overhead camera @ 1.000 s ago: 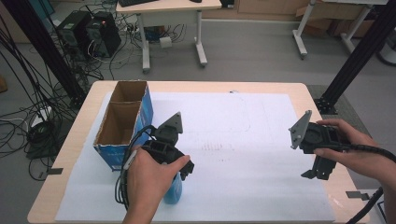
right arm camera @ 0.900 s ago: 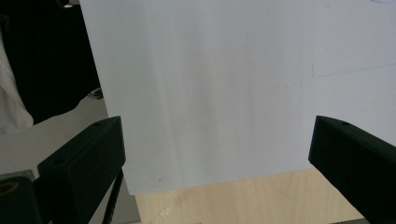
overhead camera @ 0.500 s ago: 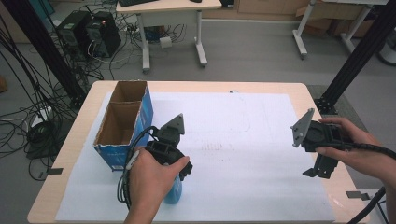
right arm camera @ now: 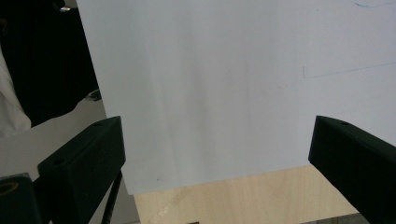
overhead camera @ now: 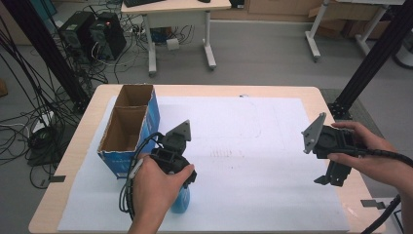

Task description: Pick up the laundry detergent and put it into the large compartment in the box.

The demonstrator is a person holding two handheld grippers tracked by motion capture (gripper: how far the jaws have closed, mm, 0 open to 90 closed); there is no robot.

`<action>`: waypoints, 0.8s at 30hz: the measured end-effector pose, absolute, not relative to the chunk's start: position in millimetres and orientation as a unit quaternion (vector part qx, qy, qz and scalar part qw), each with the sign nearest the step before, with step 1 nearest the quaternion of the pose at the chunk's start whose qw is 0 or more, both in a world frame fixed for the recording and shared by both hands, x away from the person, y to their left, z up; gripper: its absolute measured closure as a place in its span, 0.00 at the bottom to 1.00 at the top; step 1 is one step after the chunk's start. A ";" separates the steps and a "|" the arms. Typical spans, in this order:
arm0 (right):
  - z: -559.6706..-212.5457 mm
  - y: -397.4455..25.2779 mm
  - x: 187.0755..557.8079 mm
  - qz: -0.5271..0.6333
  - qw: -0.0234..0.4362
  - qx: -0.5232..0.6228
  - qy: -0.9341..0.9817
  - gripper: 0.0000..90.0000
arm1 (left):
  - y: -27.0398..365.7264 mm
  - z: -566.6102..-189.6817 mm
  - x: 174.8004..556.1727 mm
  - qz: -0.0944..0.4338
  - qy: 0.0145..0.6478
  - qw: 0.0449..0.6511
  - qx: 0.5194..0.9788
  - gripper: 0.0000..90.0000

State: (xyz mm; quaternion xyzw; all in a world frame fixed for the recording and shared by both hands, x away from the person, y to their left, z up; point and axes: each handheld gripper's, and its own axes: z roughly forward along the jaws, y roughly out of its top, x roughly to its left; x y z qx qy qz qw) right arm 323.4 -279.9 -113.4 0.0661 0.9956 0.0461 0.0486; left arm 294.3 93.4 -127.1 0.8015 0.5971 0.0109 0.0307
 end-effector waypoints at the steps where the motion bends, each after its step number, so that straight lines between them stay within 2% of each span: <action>1: -113.6 -279.9 323.6 0.046 0.048 0.066 0.996 0.04 | 93.5 -127.1 294.4 0.011 0.596 0.031 0.802 0.39; 13: -111.0 -281.3 321.7 0.043 0.051 0.068 0.995 0.04 | 97.0 -118.6 296.7 0.002 0.578 0.037 0.815 0.40; 24: -103.6 -287.6 318.0 0.045 0.057 0.071 0.995 0.04 | 98.3 -51.6 291.5 0.030 0.582 0.053 0.811 0.40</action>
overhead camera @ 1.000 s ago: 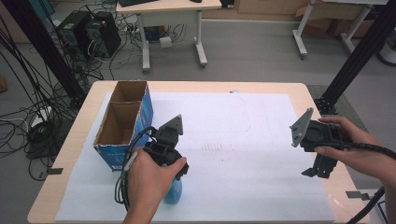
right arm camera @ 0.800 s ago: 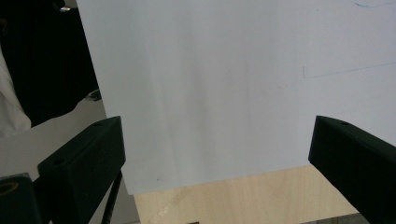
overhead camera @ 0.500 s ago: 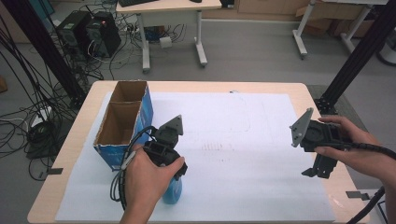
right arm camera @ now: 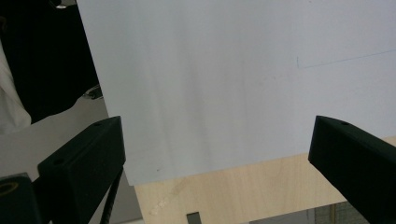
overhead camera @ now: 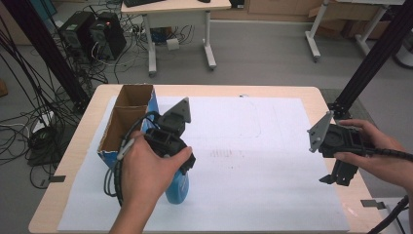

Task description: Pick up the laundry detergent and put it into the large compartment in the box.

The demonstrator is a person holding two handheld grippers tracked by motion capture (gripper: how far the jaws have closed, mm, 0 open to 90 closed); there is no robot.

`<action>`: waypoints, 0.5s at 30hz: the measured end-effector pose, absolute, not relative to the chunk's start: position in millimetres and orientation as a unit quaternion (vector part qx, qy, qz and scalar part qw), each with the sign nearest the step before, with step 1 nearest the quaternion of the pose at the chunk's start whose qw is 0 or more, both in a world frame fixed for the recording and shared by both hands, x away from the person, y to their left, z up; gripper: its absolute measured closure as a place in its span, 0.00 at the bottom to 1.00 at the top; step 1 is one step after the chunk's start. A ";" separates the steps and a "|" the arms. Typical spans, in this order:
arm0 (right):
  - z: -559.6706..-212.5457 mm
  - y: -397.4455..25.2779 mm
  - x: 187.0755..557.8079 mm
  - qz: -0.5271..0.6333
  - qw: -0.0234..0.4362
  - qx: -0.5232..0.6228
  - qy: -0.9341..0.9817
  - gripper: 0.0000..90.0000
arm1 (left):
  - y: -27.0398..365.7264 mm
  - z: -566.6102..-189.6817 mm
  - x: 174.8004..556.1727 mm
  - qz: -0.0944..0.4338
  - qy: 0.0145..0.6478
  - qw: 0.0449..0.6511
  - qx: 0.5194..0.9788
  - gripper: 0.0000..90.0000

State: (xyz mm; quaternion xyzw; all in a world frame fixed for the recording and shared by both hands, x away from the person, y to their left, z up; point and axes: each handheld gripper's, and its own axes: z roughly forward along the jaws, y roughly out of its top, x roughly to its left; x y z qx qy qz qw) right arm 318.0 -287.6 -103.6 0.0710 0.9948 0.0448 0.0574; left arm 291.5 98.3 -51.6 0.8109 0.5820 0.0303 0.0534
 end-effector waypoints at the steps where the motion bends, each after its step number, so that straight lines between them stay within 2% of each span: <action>1: -102.8 -287.3 317.0 0.044 0.059 0.075 0.995 0.04 | 99.1 -45.8 291.3 0.033 0.583 0.056 0.810 0.40; 8: -100.1 -288.3 316.1 0.045 0.058 0.073 0.995 0.04 | 105.5 4.8 300.2 0.040 0.588 0.061 0.806 0.40; 15: -99.6 -287.2 319.9 0.040 0.057 0.074 0.995 0.04 | 113.3 31.2 304.4 0.049 0.600 0.064 0.796 0.40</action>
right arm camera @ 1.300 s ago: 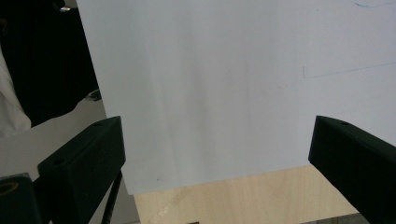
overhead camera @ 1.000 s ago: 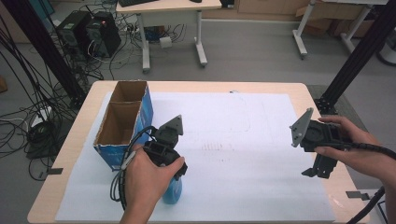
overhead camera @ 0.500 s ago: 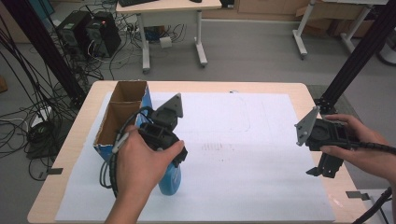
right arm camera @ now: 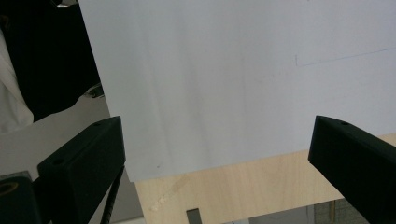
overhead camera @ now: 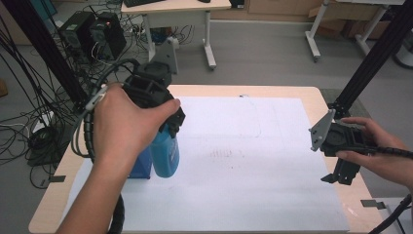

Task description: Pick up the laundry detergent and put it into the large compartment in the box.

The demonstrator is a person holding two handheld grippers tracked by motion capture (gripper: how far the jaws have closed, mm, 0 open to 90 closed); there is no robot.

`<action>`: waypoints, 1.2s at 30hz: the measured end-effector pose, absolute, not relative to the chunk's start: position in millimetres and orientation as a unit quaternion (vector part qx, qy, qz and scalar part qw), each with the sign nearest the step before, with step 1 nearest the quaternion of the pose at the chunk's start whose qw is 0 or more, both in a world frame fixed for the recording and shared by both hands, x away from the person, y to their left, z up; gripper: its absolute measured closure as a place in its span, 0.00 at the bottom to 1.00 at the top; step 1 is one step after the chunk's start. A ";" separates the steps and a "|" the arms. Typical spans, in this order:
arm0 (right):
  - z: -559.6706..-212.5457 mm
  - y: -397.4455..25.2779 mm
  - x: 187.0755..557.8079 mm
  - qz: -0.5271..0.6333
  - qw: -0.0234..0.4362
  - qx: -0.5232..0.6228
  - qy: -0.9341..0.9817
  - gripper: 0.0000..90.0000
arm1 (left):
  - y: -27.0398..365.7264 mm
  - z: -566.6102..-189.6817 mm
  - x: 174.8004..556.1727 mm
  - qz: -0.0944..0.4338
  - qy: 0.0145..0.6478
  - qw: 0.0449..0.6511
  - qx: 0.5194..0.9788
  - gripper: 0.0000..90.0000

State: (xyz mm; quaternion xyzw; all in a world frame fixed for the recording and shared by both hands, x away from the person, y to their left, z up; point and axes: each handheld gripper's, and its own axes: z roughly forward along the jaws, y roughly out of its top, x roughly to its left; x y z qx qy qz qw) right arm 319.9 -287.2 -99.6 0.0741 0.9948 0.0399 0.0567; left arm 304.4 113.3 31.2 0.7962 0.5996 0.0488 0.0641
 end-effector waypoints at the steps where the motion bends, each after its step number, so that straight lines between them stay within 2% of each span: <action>1: -99.5 -286.9 320.6 0.039 0.056 0.075 0.995 0.04 | 117.5 39.4 305.0 0.052 0.605 0.071 0.791 0.40; 17: -95.6 -282.8 338.9 0.037 0.055 0.081 0.995 0.04 | 149.9 89.4 328.4 0.078 0.636 0.093 0.762 0.40; 29: -97.9 -279.3 351.9 0.033 0.052 0.083 0.995 0.04 | 178.4 90.0 353.1 0.094 0.666 0.090 0.735 0.40; 36: -96.3 -274.9 356.3 0.029 0.053 0.082 0.995 0.04 | 204.5 72.0 366.9 0.090 0.680 0.092 0.722 0.40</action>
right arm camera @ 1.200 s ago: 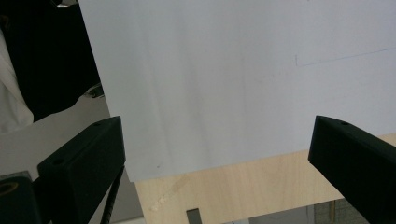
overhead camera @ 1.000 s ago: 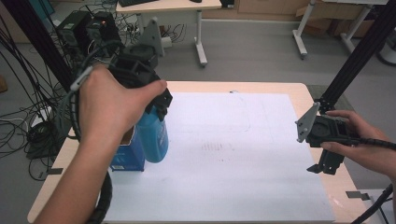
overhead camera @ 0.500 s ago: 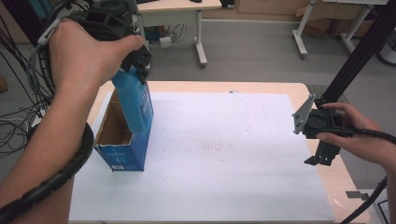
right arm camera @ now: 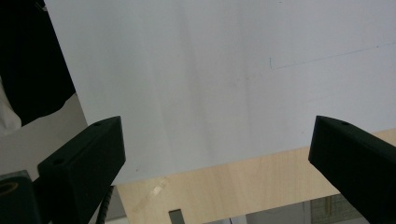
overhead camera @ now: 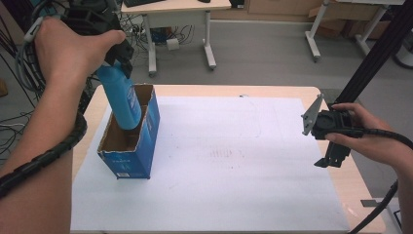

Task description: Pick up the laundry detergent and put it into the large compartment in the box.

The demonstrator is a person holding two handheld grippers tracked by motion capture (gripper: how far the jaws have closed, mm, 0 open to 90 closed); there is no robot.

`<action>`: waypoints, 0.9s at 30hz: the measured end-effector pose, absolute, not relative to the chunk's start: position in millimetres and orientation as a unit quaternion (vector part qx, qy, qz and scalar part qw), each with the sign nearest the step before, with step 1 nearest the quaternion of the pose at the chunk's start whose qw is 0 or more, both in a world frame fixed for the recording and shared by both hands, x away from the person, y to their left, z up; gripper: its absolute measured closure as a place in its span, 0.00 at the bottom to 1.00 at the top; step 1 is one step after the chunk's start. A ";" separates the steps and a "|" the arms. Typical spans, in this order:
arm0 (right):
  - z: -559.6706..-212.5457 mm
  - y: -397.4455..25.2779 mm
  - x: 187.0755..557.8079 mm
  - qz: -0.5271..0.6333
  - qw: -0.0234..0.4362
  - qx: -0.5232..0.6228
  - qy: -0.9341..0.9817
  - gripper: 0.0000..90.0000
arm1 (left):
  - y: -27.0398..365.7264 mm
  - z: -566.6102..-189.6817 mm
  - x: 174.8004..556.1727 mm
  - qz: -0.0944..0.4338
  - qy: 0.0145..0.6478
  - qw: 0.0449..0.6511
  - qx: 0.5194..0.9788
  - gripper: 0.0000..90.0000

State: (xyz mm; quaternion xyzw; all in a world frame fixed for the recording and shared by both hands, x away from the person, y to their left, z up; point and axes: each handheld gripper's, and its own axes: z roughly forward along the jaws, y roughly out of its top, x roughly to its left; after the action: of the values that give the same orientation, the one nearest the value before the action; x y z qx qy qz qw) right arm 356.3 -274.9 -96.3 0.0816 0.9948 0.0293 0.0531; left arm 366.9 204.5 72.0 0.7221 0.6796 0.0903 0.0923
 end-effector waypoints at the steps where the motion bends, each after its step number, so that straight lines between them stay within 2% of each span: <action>1: -96.1 -274.6 356.7 0.029 0.054 0.079 0.995 0.04 | 206.9 69.4 368.7 0.089 0.681 0.090 0.722 0.40; 27: -97.9 -263.8 358.6 0.020 0.050 0.081 0.995 0.04 | 234.1 -9.8 393.6 0.065 0.681 0.071 0.726 0.40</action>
State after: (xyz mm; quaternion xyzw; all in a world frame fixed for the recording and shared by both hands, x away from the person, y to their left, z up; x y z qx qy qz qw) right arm 358.6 -263.8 -97.9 0.0805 0.9953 0.0200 0.0495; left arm 393.6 234.1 -9.8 0.7261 0.6807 0.0654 0.0711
